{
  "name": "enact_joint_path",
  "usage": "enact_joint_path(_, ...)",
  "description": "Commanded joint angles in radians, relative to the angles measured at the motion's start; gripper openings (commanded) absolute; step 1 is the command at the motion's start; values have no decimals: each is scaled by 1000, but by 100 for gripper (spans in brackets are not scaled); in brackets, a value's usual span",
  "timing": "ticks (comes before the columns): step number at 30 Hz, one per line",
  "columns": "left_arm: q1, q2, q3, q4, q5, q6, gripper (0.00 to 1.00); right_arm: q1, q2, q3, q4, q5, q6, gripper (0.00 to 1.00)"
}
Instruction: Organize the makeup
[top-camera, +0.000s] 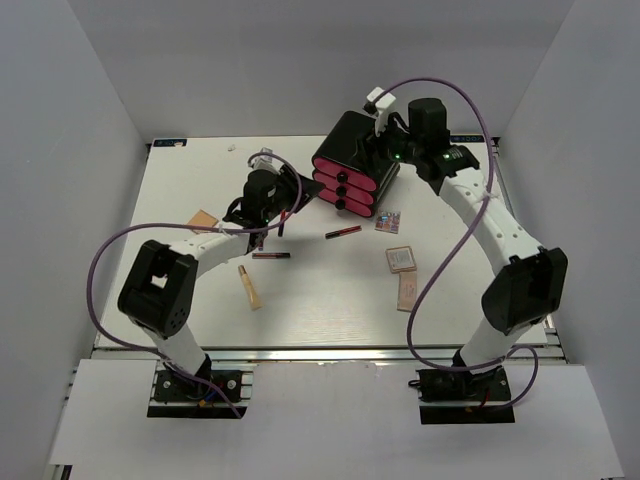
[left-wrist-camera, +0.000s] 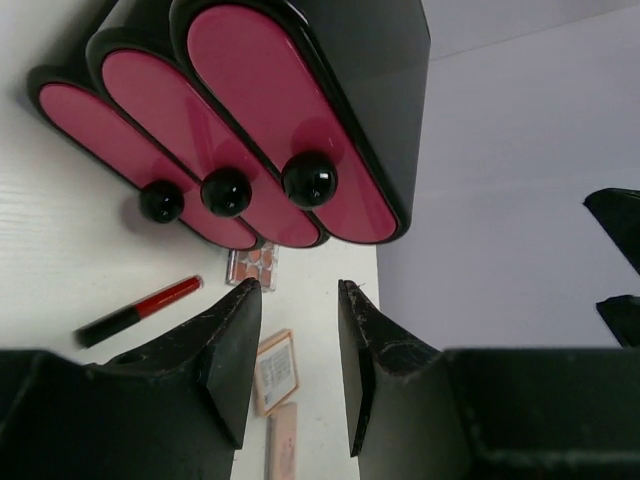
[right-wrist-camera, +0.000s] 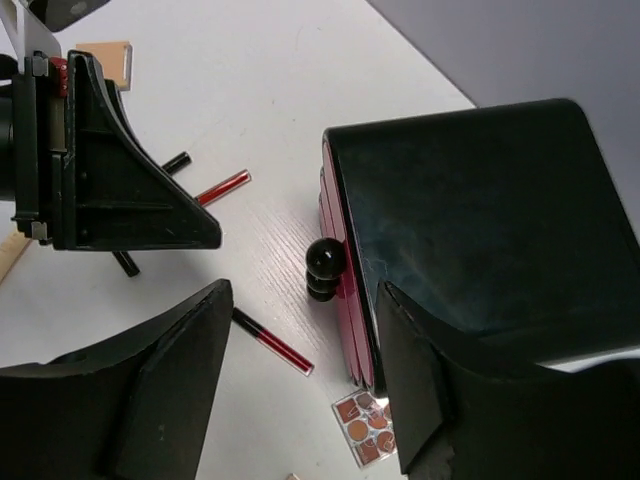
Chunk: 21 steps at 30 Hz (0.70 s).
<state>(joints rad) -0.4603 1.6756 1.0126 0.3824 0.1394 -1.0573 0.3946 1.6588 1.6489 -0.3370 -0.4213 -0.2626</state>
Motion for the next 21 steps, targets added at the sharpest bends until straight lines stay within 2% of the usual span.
enact_joint_path(1, -21, 48, 81, 72, -47, -66, 47, 6, 51, 45, 7, 3, 34, 65)
enact_joint_path(13, -54, 268, 308, 30, -57, -69, 47, -2, 56, -4, 58, 12, 36, 73)
enact_joint_path(21, -57, 309, 354, -26, -43, -44, 46, -14, 47, -21, 61, 10, 46, 75)
